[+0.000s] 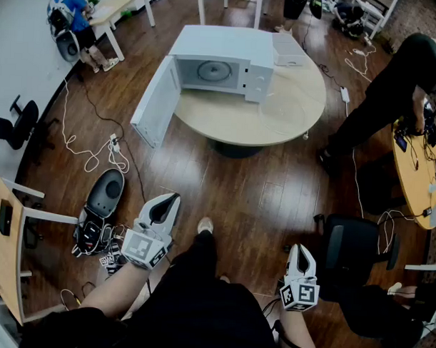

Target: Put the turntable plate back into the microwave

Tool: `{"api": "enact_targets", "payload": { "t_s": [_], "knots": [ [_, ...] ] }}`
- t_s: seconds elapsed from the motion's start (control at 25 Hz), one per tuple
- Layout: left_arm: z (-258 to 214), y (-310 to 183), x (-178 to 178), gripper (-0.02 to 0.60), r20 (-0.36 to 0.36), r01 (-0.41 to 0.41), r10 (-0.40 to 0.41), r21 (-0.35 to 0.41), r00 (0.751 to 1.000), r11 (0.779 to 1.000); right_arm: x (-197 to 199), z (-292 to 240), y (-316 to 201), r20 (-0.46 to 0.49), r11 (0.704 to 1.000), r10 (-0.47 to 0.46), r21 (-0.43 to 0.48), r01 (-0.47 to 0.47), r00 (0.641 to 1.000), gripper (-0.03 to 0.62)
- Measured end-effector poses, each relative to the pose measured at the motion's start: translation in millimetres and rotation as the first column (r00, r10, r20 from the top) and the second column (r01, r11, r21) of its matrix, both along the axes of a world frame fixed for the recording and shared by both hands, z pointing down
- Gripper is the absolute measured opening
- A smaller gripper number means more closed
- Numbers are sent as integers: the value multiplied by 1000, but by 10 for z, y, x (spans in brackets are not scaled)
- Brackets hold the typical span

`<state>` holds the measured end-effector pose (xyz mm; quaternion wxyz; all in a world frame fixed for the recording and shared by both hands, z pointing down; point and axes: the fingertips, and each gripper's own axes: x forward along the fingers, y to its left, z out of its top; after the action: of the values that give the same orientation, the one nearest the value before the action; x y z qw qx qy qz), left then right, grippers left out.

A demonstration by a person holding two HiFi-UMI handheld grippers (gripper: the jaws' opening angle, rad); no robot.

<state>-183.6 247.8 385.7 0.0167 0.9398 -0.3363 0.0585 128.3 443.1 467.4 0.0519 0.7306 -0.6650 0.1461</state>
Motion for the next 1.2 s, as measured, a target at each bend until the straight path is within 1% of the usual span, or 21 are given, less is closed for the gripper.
{"api": "enact_targets", "payload": {
  "t_s": [0.12,0.2,0.32,0.48,0.6,0.72,0.76,0.84,0.96,1.08,1.2],
  "knots": [
    [-125,-553,178,5,-25,-40,40,-9,999,999,-11,-140,-546,-47,1000,-2,22,3,999,-1],
    [-191,-925,303,5,-33,-73,73,9,997,997,3,-187,-922,-36,999,17,31,-16,999,0],
    [-267,-1441,521,5,-52,-123,124,30,991,992,79,-284,-1372,-14,996,72,53,-71,997,0],
    [-347,-1878,796,5,-87,-162,165,38,982,986,102,-464,-1771,-75,997,42,66,-37,996,-2],
    [-394,-2077,1024,5,-108,-183,184,28,977,983,276,-485,-1977,-85,998,47,47,-43,995,-1],
    [-261,-2242,1260,5,-113,-195,192,-15,975,981,559,-478,-2213,-67,996,66,57,-62,996,0],
    [-204,-2288,1344,5,-107,-198,194,-29,975,980,645,-482,-2312,-69,996,61,67,-56,996,-1],
    [-136,-2391,1504,5,-95,-196,192,-33,977,980,824,-462,-2546,-72,996,45,81,-39,996,0],
    [-141,-2543,1706,5,-92,-176,170,-57,981,983,1072,-373,-2911,-40,996,27,82,-23,999,-1],
    [-122,-2675,1859,5,-71,-148,141,-99,987,984,1260,-187,-3215,0,999,-14,49,14,1000,0],
    [-21,-2800,1945,5,-55,-98,91,-148,994,984,1348,81,-3476,75,999,-49,-7,50,996,0]
  ]
}}
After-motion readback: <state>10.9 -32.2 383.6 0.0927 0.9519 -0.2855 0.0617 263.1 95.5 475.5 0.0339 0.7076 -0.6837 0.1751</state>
